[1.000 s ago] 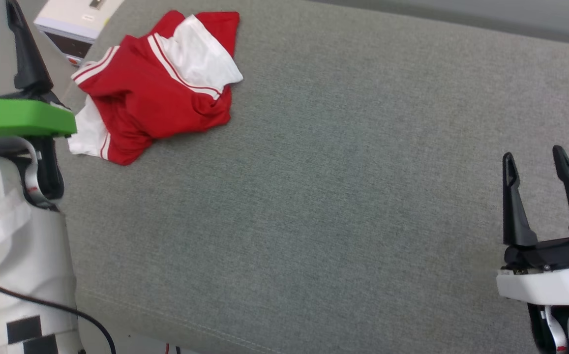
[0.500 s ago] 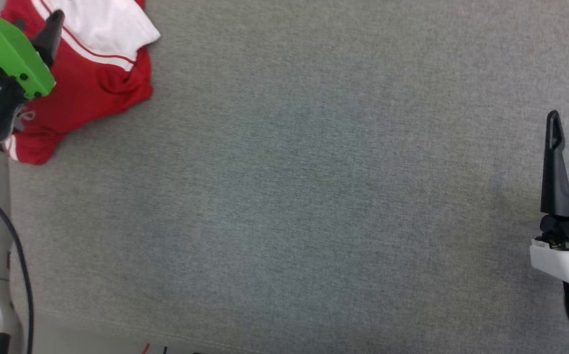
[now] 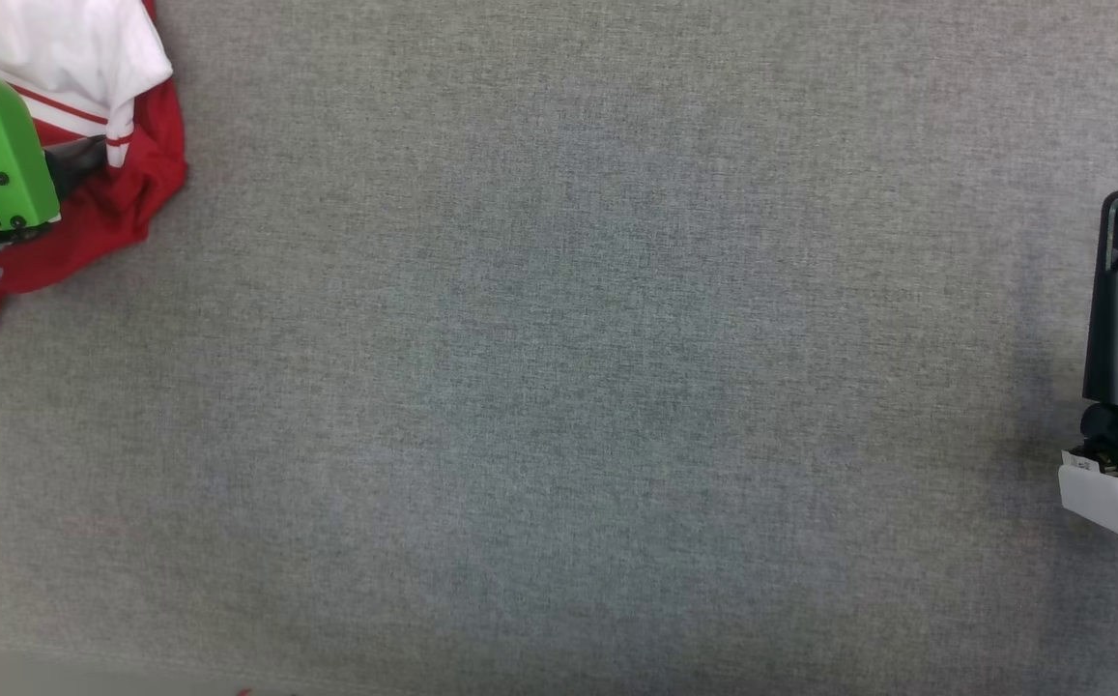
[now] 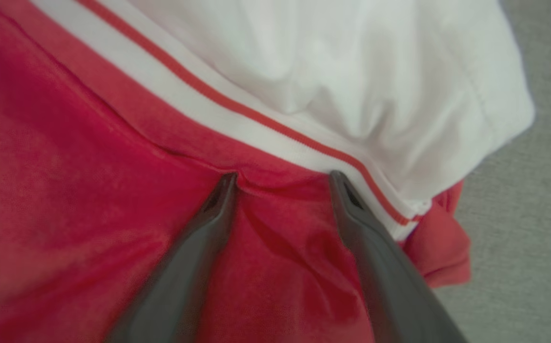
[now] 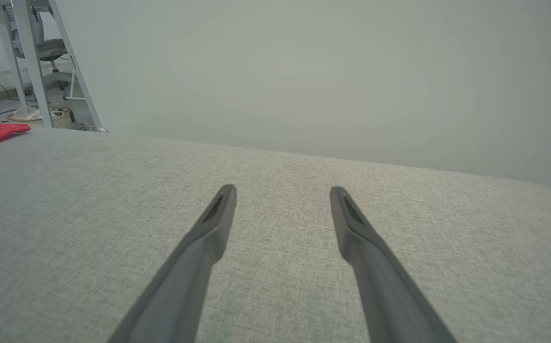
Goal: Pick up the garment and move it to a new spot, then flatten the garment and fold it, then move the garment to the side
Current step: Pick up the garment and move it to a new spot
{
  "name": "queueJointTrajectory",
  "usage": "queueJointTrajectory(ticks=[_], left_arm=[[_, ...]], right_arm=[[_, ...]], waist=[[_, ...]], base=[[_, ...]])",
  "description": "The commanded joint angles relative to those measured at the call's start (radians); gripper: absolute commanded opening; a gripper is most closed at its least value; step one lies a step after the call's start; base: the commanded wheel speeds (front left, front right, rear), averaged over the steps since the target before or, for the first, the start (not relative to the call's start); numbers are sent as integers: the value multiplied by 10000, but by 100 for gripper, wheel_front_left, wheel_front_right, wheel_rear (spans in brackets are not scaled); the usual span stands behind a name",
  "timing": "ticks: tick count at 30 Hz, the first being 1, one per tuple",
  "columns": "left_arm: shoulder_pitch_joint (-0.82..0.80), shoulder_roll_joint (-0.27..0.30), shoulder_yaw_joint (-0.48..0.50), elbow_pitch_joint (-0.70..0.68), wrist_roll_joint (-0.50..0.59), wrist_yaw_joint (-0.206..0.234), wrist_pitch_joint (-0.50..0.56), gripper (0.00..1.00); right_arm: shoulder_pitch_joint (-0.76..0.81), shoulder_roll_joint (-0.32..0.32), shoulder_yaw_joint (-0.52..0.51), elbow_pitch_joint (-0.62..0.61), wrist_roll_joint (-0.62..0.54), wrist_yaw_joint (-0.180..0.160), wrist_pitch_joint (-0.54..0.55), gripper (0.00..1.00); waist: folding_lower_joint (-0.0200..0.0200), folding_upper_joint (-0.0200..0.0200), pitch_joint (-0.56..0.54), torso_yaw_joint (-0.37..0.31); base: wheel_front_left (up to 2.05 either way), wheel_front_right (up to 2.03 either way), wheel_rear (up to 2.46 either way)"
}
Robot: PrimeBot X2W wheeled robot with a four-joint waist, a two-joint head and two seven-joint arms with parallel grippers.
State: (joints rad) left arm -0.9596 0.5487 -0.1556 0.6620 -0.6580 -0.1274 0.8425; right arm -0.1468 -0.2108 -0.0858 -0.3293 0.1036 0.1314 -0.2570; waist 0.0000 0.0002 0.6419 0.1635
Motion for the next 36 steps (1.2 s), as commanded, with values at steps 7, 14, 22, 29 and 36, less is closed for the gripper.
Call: queueJointTrajectory(ticks=[7,14,22,29,36], left_arm=[[461,-170,-956,223,211,-32,-456,0],[-93,342,-1820,-361,283,-32,-1815,0],[-758,940,-3471,-1541,197,-32,-3080,0],[-1518,767,-5199,-2698,150,-32,-3548,0],[-2246,-23,-7099,-3299,-123,-32,-3906,0]], right_arm=[[2,68,-64,121,163,-7,-47,100],[275,327,19,345,240,-7,-47,100],[779,783,20,646,278,-7,-47,100],[1021,1135,-101,761,325,-7,-47,100],[954,1379,-54,875,365,-7,-47,100]], waist=[[0,-2,-350,15],[0,-2,-1398,142],[0,-2,-2650,144],[0,-2,-3284,-186],[0,-2,-3533,-919]], base=[[0,0,0],[0,0,0],[0,0,0],[0,0,0],[0,0,0]])
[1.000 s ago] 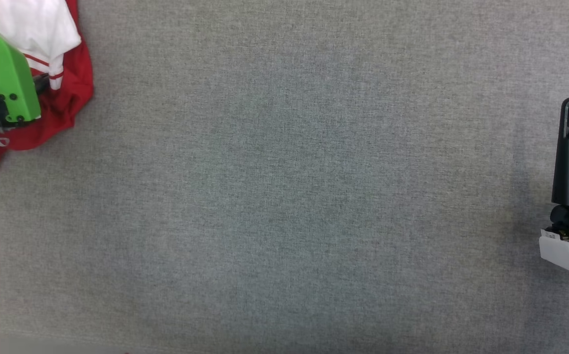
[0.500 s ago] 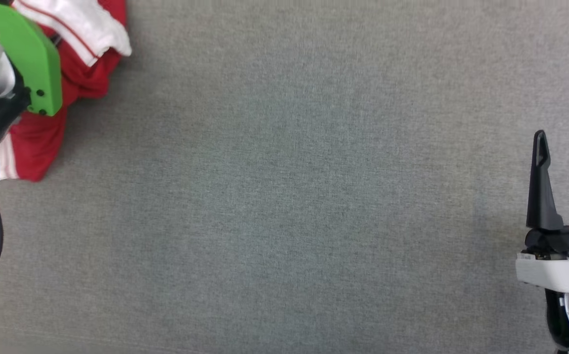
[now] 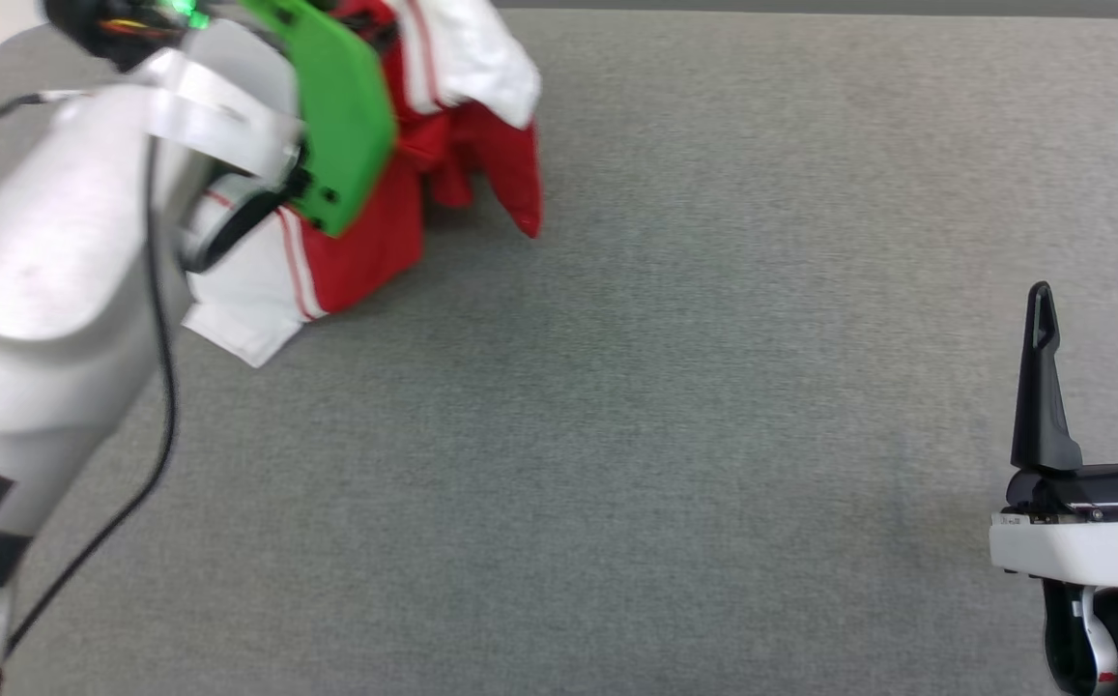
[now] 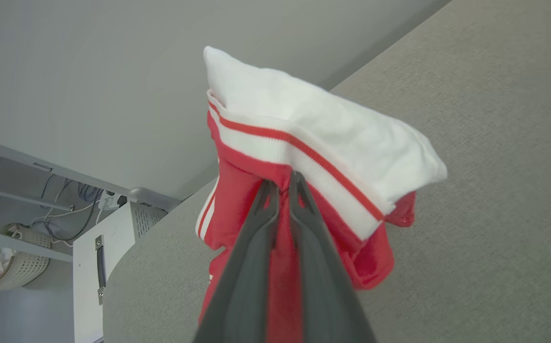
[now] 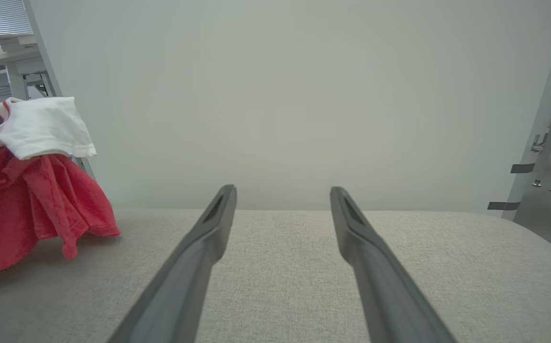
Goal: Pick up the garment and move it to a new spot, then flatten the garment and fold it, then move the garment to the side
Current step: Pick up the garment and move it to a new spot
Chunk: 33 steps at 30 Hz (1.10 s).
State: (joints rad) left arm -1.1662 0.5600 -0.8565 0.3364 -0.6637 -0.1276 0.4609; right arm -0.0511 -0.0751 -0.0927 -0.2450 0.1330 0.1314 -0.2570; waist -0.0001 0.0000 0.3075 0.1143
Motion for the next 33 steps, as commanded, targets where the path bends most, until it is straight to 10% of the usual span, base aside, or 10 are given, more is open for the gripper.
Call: queueJointTrajectory(ticks=[1,14,23,33], left_arm=[[-251,-278,-324,-56,-111,-30,-159,0],[-1070,-2824,-3920,749,-1043,-30,-1631,0],[462,-4353,-4233,944,-24,-31,-1211,0],[2673,-4531,-4237,742,1308,-31,129,0]], right_arm=[[-30,47,21,42,83,-7,-47,100],[-243,228,74,164,234,-7,-47,100],[-470,245,16,196,555,-7,-47,100],[-766,247,132,261,724,-7,-47,100]], waist=[[1,0,-206,-546],[1,0,84,-2359],[1,0,667,-2938],[1,0,1066,-3125]], base=[[0,0,0],[0,0,0],[0,0,0],[0,0,0]])
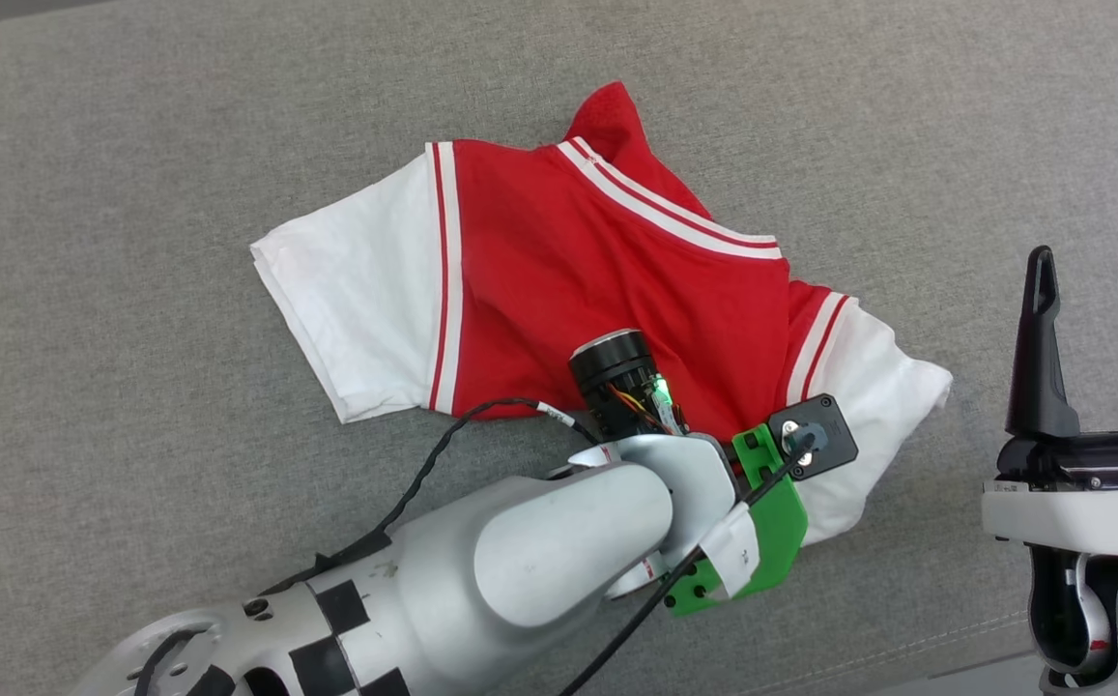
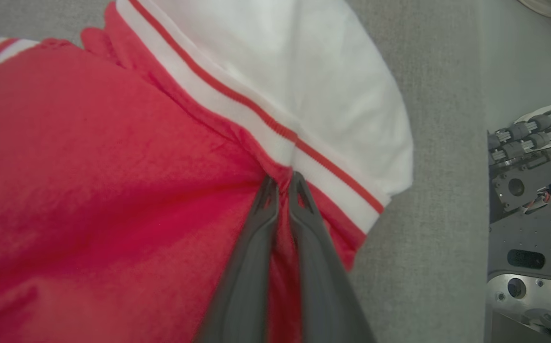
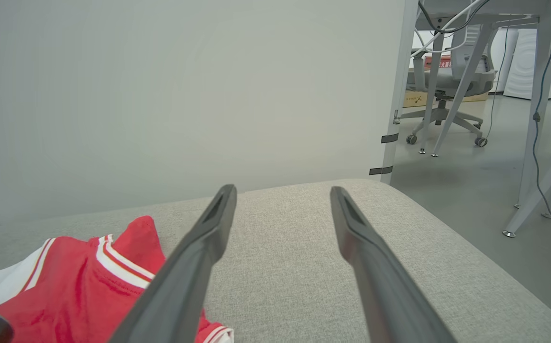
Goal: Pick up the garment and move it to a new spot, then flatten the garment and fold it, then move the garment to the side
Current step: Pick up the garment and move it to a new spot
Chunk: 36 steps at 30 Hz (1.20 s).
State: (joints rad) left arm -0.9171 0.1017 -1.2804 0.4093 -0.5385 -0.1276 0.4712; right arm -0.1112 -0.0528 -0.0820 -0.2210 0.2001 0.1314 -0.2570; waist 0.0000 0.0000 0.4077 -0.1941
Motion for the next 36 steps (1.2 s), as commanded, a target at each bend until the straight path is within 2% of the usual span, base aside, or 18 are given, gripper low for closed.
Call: queueJointTrajectory(ticks=[1,3,5,9,13,15,20,25,31,34,36], left_arm=[[230,69,3,50,68,-31,-15,0],[145,95,3,191,184,-31,-343,0],[-57,70,3,393,478,-31,-996,100],[-364,-115,2,909,488,-31,-2668,100],[-565,-243,259,1508,30,-12,-4475,100],[-575,-269,566,1807,38,237,-5306,100],[-300,-58,1372,2211,12,1240,-6872,100],[413,569,2473,1921,-58,2434,-7302,100],[2071,1652,4442,-13,942,4054,-7326,100],[3033,1953,5347,-878,1418,4594,-7327,100],[3725,2098,5940,-1390,1689,4803,-7328,100]], right_arm=[[-175,25,10,30,56,-7,-47,100],[-162,25,-38,57,41,-7,-47,100],[-108,25,-98,88,9,-7,-47,100],[119,25,-168,169,-100,-7,-47,100],[460,25,-211,202,-233,-7,-47,100],[640,25,-221,227,-274,-7,-47,100],[1112,25,-175,300,-380,-7,-47,100],[1471,26,-229,359,-417,-7,-47,100],[1773,26,-261,455,-444,-7,-47,100],[1873,26,-263,503,-452,-7,-47,100],[1935,26,-231,545,-446,-7,-47,100]], waist=[[0,0,72,-30],[0,0,40,34],[0,0,-67,130],[0,0,-532,400],[0,0,-1122,716],[0,0,-1417,868],[0,0,-2116,1264],[0,0,-2548,1654],[0,0,-2857,2100],[0,0,-3001,2266],[0,0,-3126,2359]], base=[[0,0,0],[0,0,0],[0,0,0],[0,0,0],[0,0,0],[0,0,0],[0,0,0],[0,0,0],[0,0,0],[0,0,0],[0,0,0]])
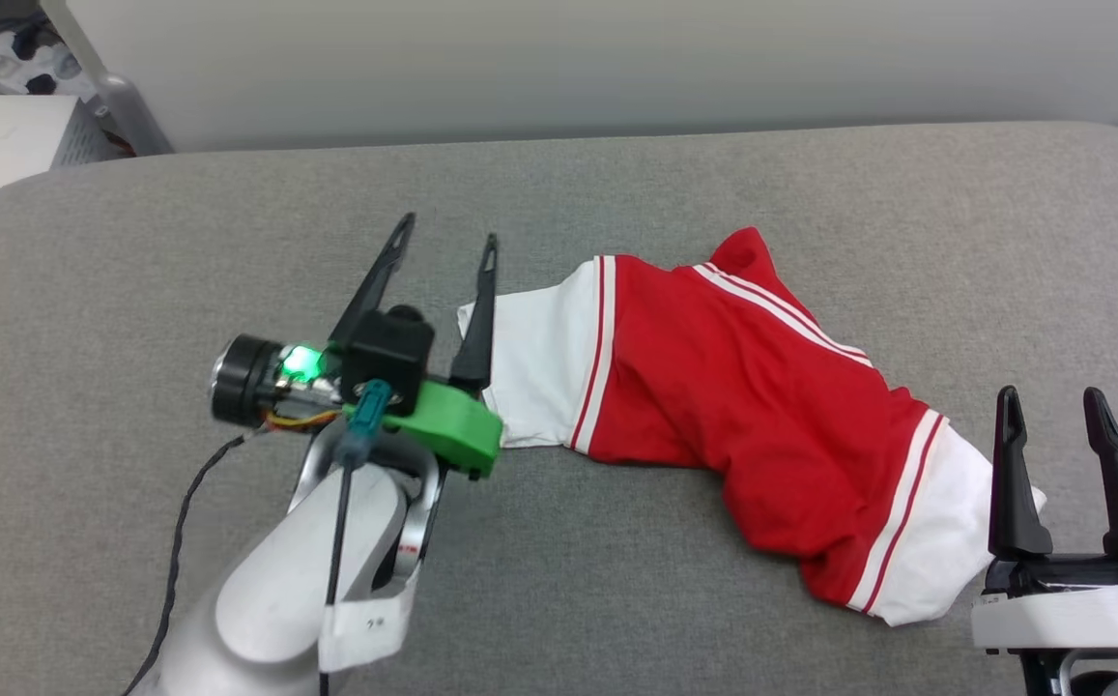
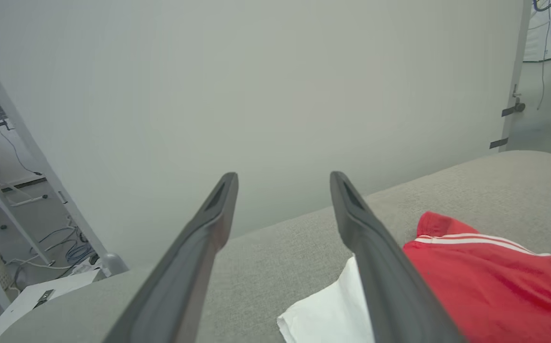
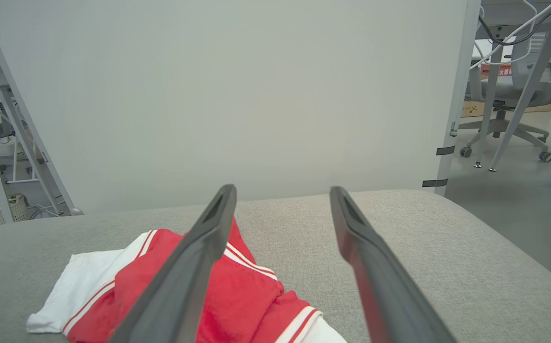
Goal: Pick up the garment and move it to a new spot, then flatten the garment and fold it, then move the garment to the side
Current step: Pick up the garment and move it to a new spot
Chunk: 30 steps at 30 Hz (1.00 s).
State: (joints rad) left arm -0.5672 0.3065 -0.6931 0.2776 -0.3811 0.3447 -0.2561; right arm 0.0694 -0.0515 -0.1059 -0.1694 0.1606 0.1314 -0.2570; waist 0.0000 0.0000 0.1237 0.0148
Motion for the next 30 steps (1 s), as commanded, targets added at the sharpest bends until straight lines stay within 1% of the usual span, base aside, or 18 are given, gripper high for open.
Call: queueJointTrajectory(ticks=[1,4,8,13,17,23,30], left_arm=[[618,108,414,-372,255,168,-55,100],[1652,191,1287,-1067,550,245,-55,100],[3033,128,2471,-1914,928,35,-56,100],[4548,-231,3690,-2512,1466,-434,-56,100],[5446,-600,4301,-2515,1840,-918,-56,100],[6200,-1140,5054,-2562,2251,-1629,-56,100],[6629,-1678,5803,-2616,2569,-2364,-56,100]], right_arm=[[164,12,37,50,-46,-7,-47,100],[255,12,72,84,-38,-7,-48,100],[377,12,108,107,-25,-7,-48,100],[540,12,137,176,-13,-7,-48,100],[678,12,179,277,4,-7,-48,100],[933,12,259,349,13,-7,-48,100],[1187,12,237,328,95,-7,-48,100]], waist=[[0,0,-352,310],[0,0,-473,392],[0,0,-601,479],[0,0,-762,521],[0,0,-905,525],[0,0,-1144,553],[0,0,-1305,610]], base=[[0,0,0],[0,0,0],[0,0,0],[0,0,0],[0,0,0],[0,0,0],[0,0,0]])
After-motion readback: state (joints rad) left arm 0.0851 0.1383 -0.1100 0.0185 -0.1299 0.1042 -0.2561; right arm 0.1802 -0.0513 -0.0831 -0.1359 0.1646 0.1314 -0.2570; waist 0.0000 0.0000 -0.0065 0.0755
